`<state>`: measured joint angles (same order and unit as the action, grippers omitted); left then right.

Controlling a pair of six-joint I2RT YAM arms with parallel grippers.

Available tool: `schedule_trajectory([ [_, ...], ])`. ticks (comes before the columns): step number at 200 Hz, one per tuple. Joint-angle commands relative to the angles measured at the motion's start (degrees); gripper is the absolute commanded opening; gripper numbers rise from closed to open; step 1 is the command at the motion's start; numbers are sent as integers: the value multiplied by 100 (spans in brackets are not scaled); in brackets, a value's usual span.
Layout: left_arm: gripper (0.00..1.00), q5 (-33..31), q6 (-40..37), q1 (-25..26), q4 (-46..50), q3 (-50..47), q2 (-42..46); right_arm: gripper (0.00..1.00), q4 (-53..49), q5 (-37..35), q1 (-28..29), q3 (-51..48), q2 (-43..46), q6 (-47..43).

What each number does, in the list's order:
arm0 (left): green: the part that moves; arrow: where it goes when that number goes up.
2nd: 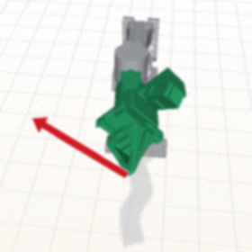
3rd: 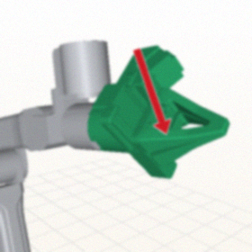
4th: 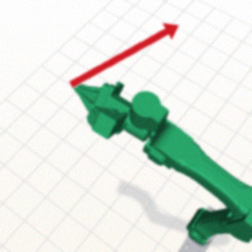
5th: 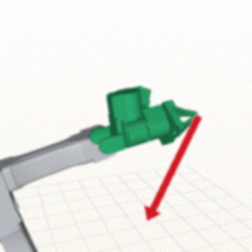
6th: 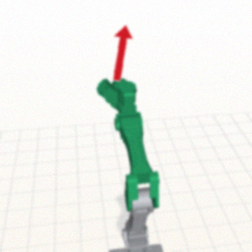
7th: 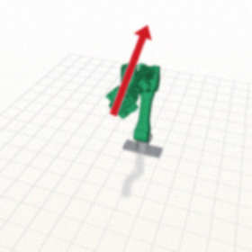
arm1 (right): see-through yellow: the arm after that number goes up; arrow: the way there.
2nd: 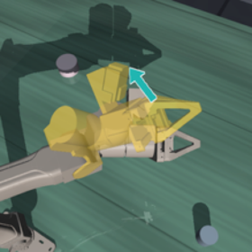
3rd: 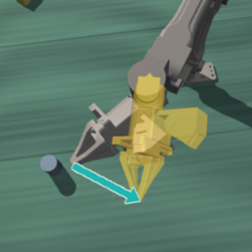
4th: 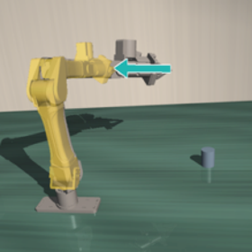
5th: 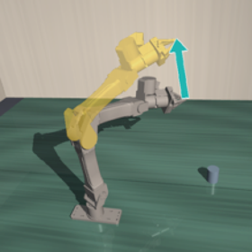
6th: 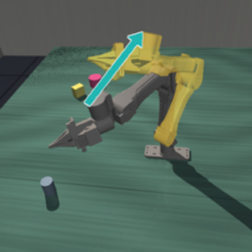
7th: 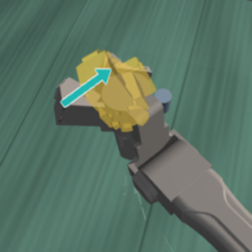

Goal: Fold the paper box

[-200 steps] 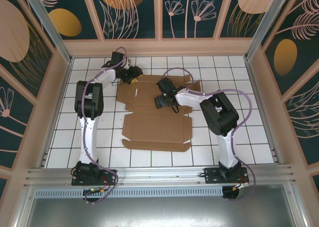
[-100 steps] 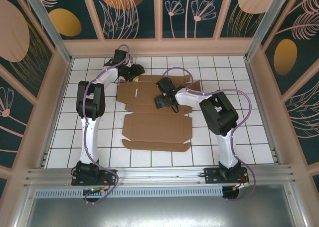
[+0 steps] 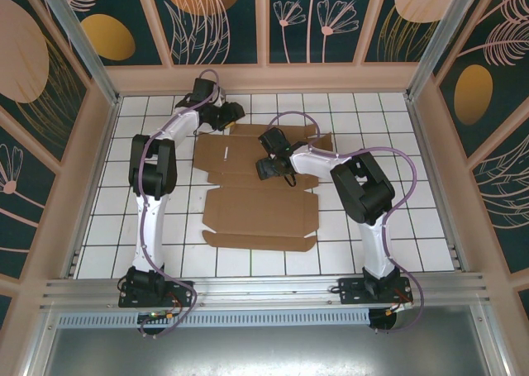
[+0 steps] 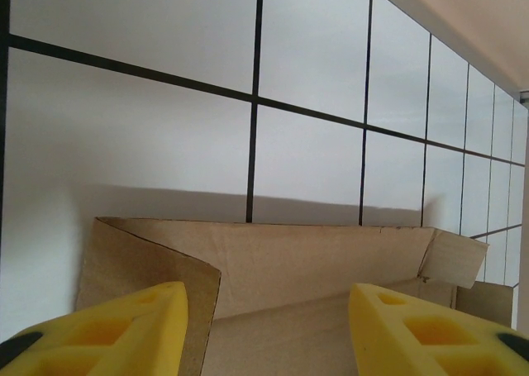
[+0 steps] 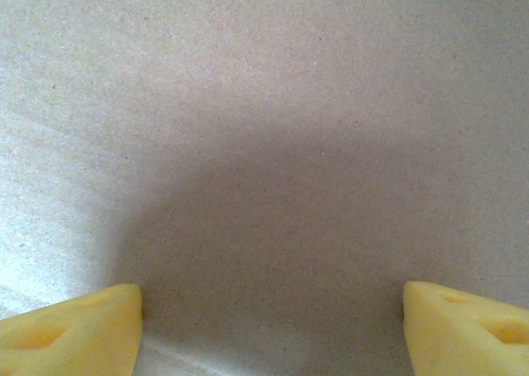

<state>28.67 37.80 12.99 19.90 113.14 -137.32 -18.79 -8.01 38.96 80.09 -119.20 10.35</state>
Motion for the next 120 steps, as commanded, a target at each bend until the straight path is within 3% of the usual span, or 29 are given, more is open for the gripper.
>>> schedule_trajectory([
  [1,54,214,126,81,-65,219,-340,79,-1012,159,2,-318,-671,-102],
  [62,54,148,51,97,261,658,-594,79,-1026,138,-2,-300,-693,-120],
  [83,56,67,-5,-34,178,469,-93,79,-1035,125,-7,-297,-667,-137],
  [120,60,-394,-226,-539,-140,-949,1318,79,-970,211,6,-380,-632,-106],
])
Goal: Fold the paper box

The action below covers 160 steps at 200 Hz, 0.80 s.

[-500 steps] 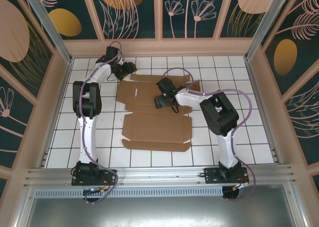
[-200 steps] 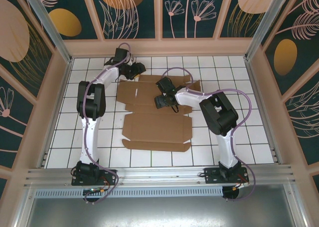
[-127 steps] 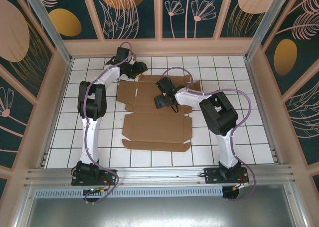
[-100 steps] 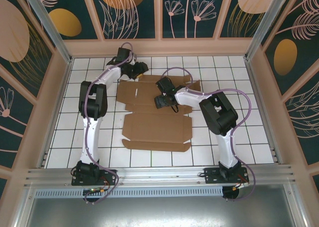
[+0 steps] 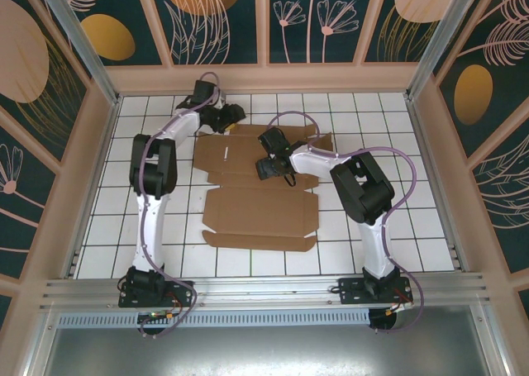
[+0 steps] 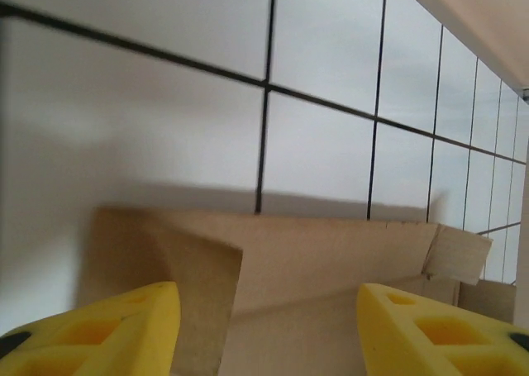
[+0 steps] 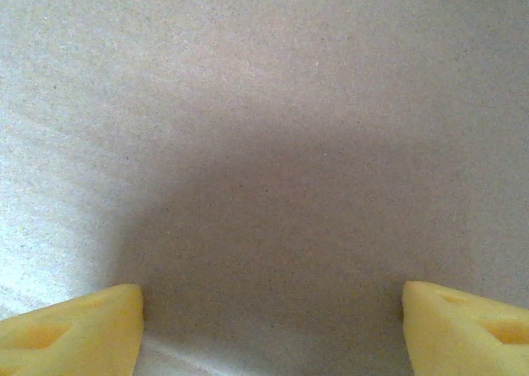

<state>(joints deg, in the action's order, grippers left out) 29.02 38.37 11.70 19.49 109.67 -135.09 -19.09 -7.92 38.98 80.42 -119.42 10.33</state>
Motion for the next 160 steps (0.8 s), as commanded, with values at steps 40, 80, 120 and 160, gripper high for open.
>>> schedule_trajectory([
  [40,64,-1839,-850,-778,114,-1964,1943,79,-811,242,5,-589,-579,-81],
  [80,62,-685,-875,-953,-444,-2718,1711,78,-771,326,4,-607,-557,-95],
  [120,60,55,-749,-951,-869,-2941,1570,78,-789,361,3,-566,-592,-103],
  [160,57,852,-354,-951,-1408,-3326,1387,77,-792,344,12,-572,-574,-123],
])
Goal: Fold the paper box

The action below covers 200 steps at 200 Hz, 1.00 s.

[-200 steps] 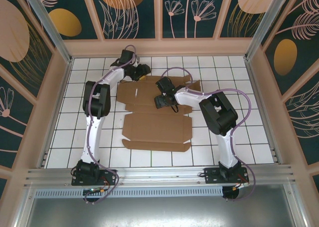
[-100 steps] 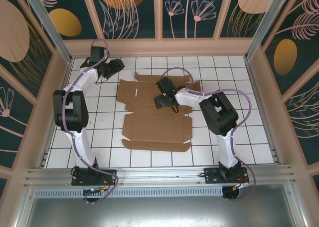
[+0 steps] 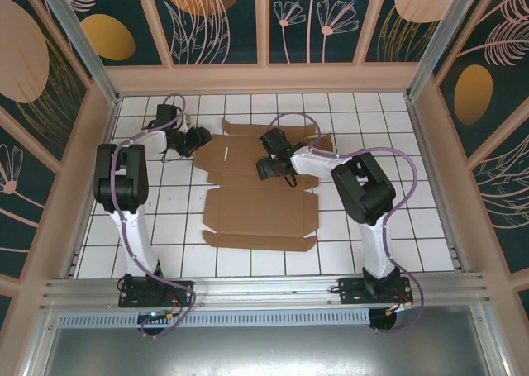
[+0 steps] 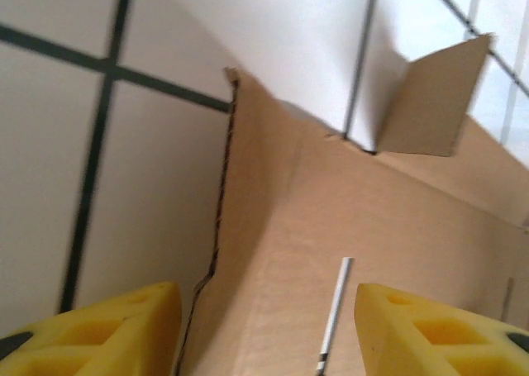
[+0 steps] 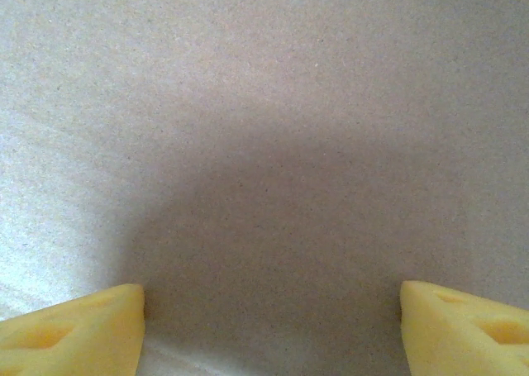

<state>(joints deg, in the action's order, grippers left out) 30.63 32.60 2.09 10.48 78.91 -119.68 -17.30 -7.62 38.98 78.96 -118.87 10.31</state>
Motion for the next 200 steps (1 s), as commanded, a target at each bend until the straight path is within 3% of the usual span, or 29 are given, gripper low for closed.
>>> schedule_trajectory([
  [1,57,694,226,11,-514,-261,-157,77,-970,309,12,-425,-633,-123],
  [40,52,873,364,11,-704,-420,-136,76,-966,329,6,-426,-623,-127],
  [143,25,1399,842,208,-1151,-469,298,74,-964,255,7,-441,-582,-125],
  [175,27,1402,775,528,-918,-191,379,74,-979,226,12,-457,-550,-124],
  [200,42,1406,788,758,-873,-72,302,74,-992,216,12,-459,-541,-115],
])
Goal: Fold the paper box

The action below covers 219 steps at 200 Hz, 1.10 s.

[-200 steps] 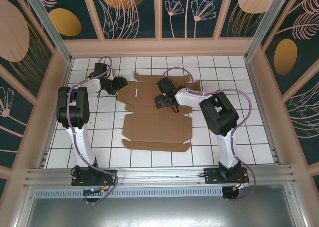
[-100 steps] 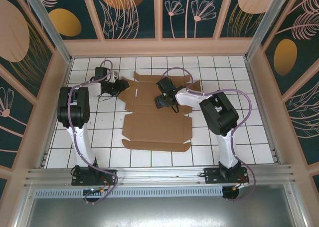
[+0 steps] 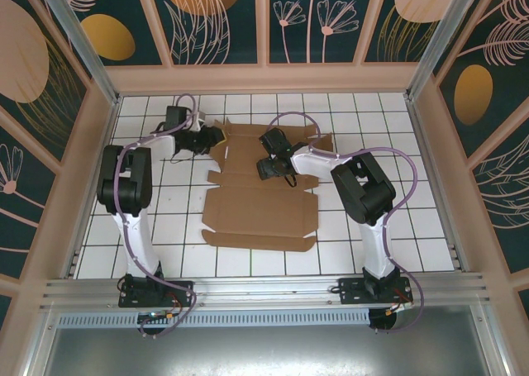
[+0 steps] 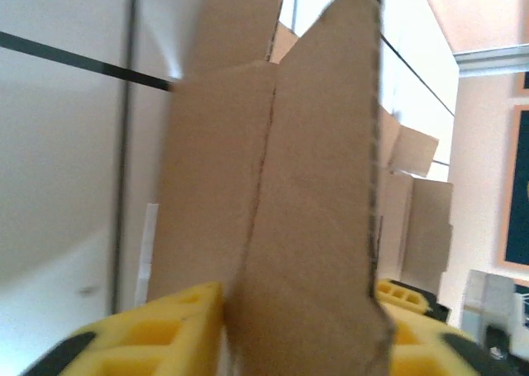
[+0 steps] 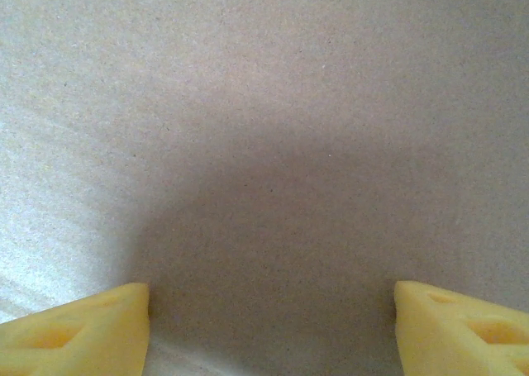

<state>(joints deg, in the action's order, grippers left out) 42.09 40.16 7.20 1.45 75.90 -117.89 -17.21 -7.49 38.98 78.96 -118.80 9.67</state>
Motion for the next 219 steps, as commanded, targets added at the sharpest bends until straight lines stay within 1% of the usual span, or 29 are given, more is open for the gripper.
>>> schedule_trajectory([
  [1,43,263,33,255,30,235,124,74,-1002,203,13,-460,-552,-48],
  [30,56,312,71,456,-53,276,-39,74,-1017,204,12,-467,-540,-47],
  [100,70,229,91,750,-72,566,-580,74,-1056,212,13,-439,-550,-25],
  [150,70,-128,-57,839,272,829,-1057,74,-1073,195,21,-455,-535,-7],
  [190,70,-561,-224,842,566,767,-1135,74,-1065,173,19,-459,-515,0],
  [209,69,-772,-353,841,869,826,-1121,74,-1061,153,20,-457,-495,-9],
  [219,69,-995,-476,826,1066,920,-1014,74,-1065,136,19,-469,-488,-9],
])
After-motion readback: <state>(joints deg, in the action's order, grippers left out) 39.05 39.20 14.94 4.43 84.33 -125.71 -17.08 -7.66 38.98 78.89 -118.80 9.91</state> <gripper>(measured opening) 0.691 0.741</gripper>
